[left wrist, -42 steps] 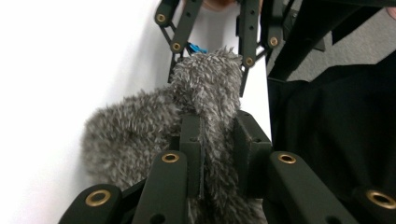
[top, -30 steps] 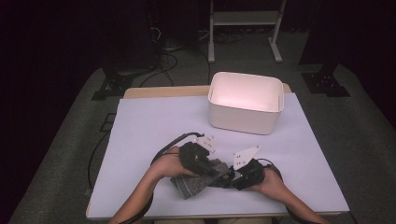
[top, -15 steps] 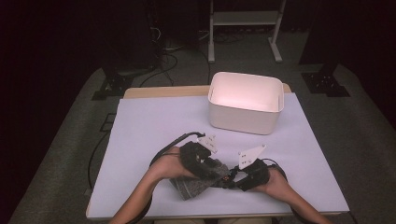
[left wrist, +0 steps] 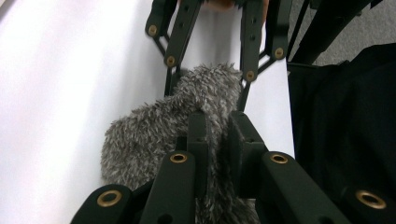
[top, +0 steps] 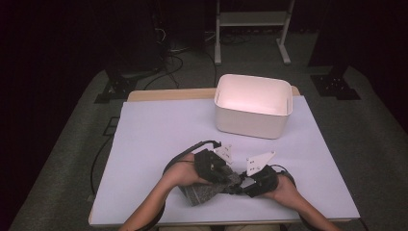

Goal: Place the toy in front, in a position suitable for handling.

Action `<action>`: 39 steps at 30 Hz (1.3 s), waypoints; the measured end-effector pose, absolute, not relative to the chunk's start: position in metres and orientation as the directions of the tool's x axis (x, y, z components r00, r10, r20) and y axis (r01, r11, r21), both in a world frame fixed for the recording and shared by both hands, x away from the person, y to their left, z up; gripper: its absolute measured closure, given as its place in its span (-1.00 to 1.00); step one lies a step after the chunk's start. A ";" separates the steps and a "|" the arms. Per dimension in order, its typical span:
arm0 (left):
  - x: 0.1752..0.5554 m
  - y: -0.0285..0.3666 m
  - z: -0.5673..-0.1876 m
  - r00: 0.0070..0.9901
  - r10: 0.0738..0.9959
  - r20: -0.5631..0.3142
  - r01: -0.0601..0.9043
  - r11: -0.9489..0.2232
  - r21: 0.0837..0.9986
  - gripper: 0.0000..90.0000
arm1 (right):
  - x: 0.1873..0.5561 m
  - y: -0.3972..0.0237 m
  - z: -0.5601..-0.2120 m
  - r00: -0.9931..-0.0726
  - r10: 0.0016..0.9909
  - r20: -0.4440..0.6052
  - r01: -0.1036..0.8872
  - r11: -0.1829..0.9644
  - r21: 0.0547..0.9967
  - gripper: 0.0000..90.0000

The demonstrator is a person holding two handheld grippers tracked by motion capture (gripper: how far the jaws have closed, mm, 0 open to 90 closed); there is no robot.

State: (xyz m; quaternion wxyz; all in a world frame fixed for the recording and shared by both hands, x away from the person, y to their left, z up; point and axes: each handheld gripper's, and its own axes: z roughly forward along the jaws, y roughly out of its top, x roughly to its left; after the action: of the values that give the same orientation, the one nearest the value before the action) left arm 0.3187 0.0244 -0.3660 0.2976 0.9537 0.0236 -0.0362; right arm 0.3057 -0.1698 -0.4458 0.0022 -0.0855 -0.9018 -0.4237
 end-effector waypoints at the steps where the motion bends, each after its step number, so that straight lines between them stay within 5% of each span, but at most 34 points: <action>1: 0.319 0.020 -0.366 0.996 0.015 -0.087 0.062 -0.822 0.566 0.79 | 0.306 -0.170 -0.446 -0.985 0.152 0.078 0.157 0.625 0.764 0.26; 8: 0.322 0.001 -0.368 0.996 -0.010 -0.087 0.040 -0.833 0.551 0.79 | 0.304 -0.171 -0.448 -0.985 0.157 0.069 0.152 0.616 0.773 0.26; 19: 0.324 0.042 -0.368 0.995 0.075 -0.070 0.101 -0.824 0.557 0.78 | 0.304 -0.171 -0.448 -0.984 0.161 0.074 0.159 0.612 0.775 0.26; 32: 0.319 0.005 -0.369 0.997 -0.021 -0.080 0.029 -0.818 0.575 0.77 | 0.303 -0.170 -0.449 -0.984 0.163 0.069 0.156 0.609 0.778 0.26; 39: 0.318 0.016 -0.369 0.998 -0.008 -0.068 0.032 -0.825 0.564 0.77 | 0.303 -0.170 -0.449 -0.985 0.161 0.065 0.151 0.611 0.777 0.26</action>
State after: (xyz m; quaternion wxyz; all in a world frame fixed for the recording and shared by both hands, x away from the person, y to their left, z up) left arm 0.3178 0.0164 -0.3687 0.2958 0.9547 0.0061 -0.0335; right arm 0.3030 -0.1702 -0.4487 -0.0059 -0.0870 -0.8975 -0.4323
